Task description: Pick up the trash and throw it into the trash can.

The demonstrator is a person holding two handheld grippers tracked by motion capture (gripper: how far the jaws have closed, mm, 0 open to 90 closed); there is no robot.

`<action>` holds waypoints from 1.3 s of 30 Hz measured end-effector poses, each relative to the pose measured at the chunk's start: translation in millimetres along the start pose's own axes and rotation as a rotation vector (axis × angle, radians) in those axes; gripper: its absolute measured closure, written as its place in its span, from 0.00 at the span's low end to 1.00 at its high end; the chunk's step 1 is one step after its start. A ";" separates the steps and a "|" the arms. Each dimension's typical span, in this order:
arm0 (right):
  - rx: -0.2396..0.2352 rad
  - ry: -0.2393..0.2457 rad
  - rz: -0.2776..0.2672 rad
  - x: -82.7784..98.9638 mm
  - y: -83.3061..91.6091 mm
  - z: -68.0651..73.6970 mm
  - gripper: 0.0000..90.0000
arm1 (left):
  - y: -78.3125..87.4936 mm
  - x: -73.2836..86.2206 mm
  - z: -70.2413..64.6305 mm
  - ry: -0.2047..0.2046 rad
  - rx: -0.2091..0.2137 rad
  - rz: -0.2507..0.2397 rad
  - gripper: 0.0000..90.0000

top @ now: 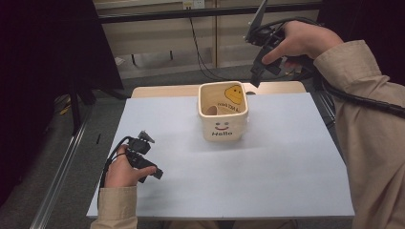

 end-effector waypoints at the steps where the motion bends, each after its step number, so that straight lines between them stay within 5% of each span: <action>1: -0.001 -0.008 0.000 3.0 0.0 -0.1 0.10 | -0.2 -0.4 0.1 0.001 -0.005 -0.003 0.04; 23: 0.000 0.003 -0.001 62.8 -11.6 -8.5 0.10 | 1.0 2.5 -0.1 -0.006 -0.004 0.005 0.04; 39: -0.022 0.054 0.010 96.2 -46.7 6.4 0.10 | 0.1 0.9 -1.1 0.006 -0.011 -0.011 0.04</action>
Point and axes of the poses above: each handheld gripper's, and its own axes: y roughly backward along the jaws, x roughly out of its underside, z roughly to its left, the point moved 10 cm from there along -y, roughly forward along the jaws
